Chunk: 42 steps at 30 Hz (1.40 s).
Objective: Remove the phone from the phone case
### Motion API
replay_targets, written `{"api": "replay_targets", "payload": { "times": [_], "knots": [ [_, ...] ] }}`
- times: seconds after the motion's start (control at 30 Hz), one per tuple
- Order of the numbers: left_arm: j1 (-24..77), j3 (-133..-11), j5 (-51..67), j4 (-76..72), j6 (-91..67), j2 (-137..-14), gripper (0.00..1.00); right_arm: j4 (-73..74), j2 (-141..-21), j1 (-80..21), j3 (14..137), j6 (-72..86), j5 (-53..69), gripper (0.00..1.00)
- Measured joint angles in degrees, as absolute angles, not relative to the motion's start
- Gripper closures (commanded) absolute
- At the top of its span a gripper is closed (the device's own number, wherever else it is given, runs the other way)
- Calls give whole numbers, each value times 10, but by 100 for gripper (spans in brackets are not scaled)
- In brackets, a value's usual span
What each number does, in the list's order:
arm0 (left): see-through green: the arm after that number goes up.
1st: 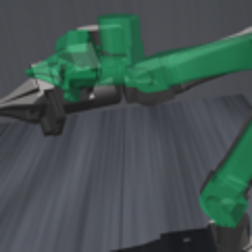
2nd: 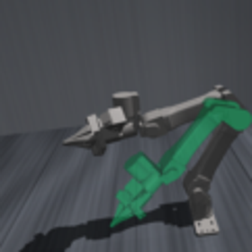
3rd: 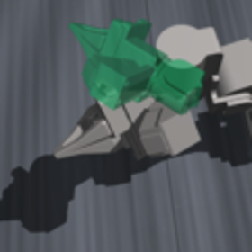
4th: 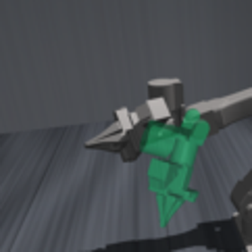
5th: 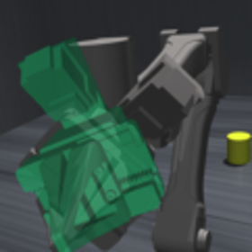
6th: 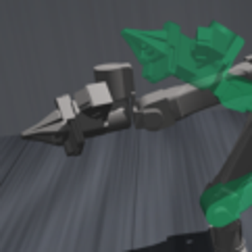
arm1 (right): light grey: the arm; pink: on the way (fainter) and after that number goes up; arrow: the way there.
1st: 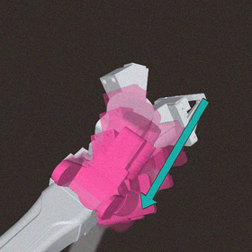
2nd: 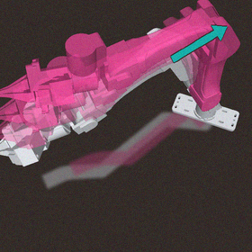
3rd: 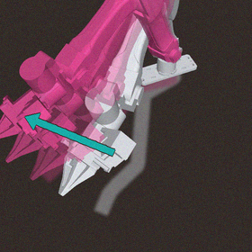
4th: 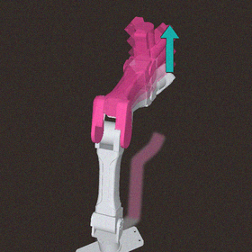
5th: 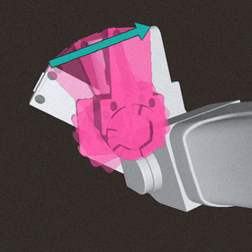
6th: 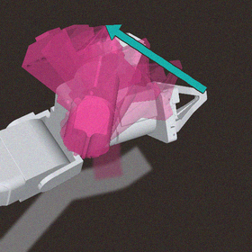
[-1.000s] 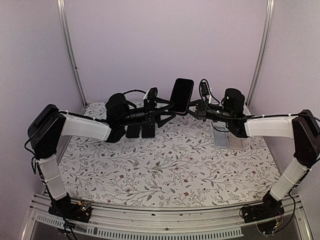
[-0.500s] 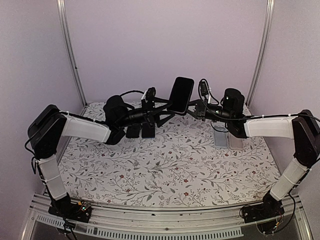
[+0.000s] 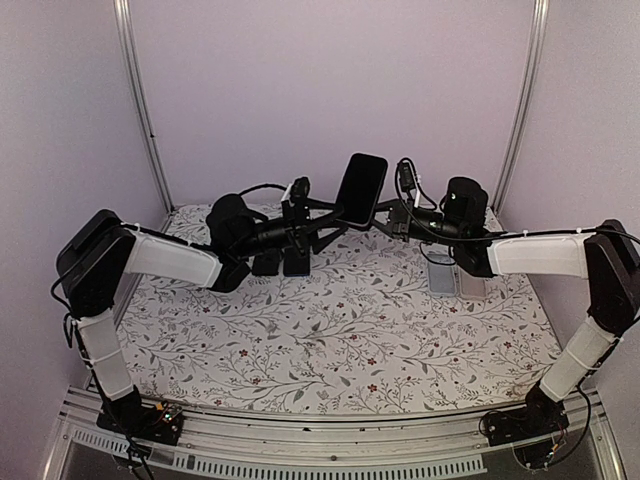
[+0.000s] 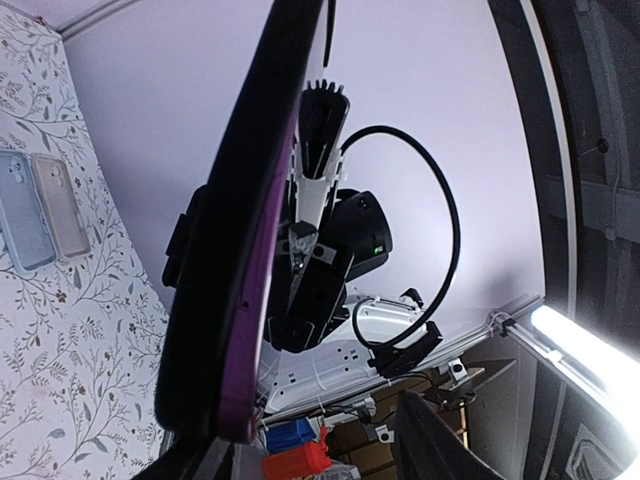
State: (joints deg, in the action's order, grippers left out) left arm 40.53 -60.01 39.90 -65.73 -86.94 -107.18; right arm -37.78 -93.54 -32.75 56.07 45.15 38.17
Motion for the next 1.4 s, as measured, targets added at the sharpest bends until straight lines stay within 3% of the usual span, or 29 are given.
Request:
{"api": "replay_targets", "payload": {
  "times": [0.73,1.4],
  "knots": [
    [409,-607,383,-549,-794,-1064,64,-329,-934,-334,568,411,365,99],
    [412,-600,368,-597,-807,-1056,73,-336,-934,-336,579,412,370,100]
  ]
}}
